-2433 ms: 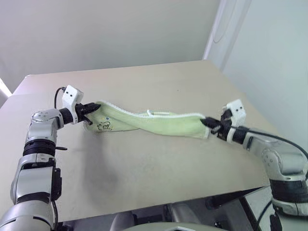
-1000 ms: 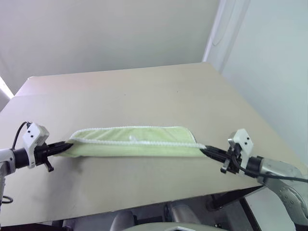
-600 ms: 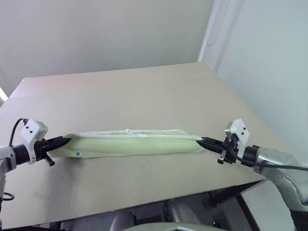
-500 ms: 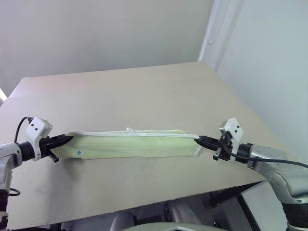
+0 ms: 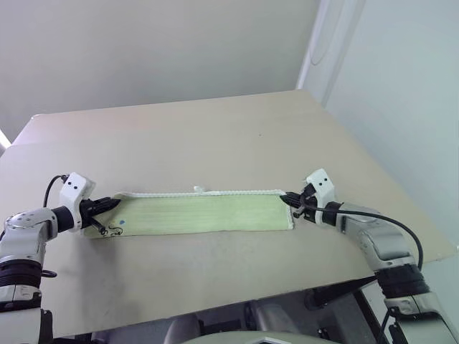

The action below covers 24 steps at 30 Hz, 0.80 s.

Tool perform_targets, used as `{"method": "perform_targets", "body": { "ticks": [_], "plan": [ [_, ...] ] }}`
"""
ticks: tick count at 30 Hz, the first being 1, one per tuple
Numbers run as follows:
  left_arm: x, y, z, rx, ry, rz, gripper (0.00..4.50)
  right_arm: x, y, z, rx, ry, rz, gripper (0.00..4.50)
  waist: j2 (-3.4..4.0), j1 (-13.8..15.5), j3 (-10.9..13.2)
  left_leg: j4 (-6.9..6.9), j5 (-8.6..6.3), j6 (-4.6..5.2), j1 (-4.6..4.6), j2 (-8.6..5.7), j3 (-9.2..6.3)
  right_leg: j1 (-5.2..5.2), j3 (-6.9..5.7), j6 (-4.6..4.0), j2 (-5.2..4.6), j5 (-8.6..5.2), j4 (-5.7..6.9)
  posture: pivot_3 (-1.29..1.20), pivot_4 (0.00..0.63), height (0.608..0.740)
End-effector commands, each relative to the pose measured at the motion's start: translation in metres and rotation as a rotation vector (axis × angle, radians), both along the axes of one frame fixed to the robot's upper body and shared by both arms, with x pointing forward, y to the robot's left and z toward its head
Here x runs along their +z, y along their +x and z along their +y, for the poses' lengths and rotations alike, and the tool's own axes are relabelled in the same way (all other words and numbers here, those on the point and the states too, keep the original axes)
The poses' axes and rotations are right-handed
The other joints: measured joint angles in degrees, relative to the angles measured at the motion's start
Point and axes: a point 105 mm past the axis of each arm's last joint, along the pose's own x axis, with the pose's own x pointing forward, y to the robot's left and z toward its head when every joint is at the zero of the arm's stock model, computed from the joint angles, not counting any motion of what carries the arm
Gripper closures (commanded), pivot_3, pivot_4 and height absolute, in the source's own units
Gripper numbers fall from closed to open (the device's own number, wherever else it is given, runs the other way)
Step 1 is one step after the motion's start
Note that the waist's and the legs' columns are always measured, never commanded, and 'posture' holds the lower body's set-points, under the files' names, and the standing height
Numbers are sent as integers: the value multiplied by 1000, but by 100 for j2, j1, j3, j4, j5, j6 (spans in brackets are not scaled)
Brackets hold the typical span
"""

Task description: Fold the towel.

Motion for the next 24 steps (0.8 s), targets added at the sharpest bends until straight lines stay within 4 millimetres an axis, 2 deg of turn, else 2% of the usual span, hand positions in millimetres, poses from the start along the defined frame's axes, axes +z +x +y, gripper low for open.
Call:
{"method": "perform_targets", "body": {
  "ticks": [1,7,9,11,14,17,22,23,24],
  "plan": [
    [12,7,13,52,35,-39,3839,9,15,-22,-104,-54,-35,3820,0,3,0,0,0,0,2,0,0,1,0,-1,2,0,5,0,0,712],
    [16,14,19,86,71,-38,1744,19,18,-15,-79,-20,-58,1767,1,0,0,-1,0,1,2,7,-10,3,0,-7,16,-1,14,0,0,712],
    [24,15,20,82,75,-55,1033,28,18,-16,-97,18,-63,974,3,-8,0,-1,0,1,2,6,-9,5,1,-7,16,0,14,0,0,712],
    [37,16,23,95,56,-88,1020,41,18,-21,-133,88,-51,302,5,-10,1,-1,0,1,1,7,-6,5,6,-7,17,0,14,0,0,712],
    [69,21,20,87,-35,-172,1020,60,4,-24,-136,297,67,302,4,-1,2,-1,0,1,0,7,-8,0,5,-8,17,0,14,0,0,712],
    [92,17,7,20,-90,-211,1020,70,-23,-20,-86,479,190,302,4,14,1,-1,0,1,-2,8,-13,-2,1,-7,17,0,13,0,0,712],
    [98,6,-17,-94,-118,-194,1020,68,-65,-10,-13,741,424,302,10,-8,3,-8,0,1,0,8,-12,15,0,-10,16,-4,9,0,0,712],
    [95,3,-22,-123,-111,-170,1020,65,-72,-7,3,783,462,302,10,-26,4,-8,0,1,0,8,-11,14,1,-11,16,-5,9,0,0,712],
    [83,-4,-29,-174,-59,-119,1020,60,-81,-2,24,817,504,302,11,-34,4,-8,0,1,4,10,-11,15,3,-12,20,-5,11,0,0,712]
  ]
}}
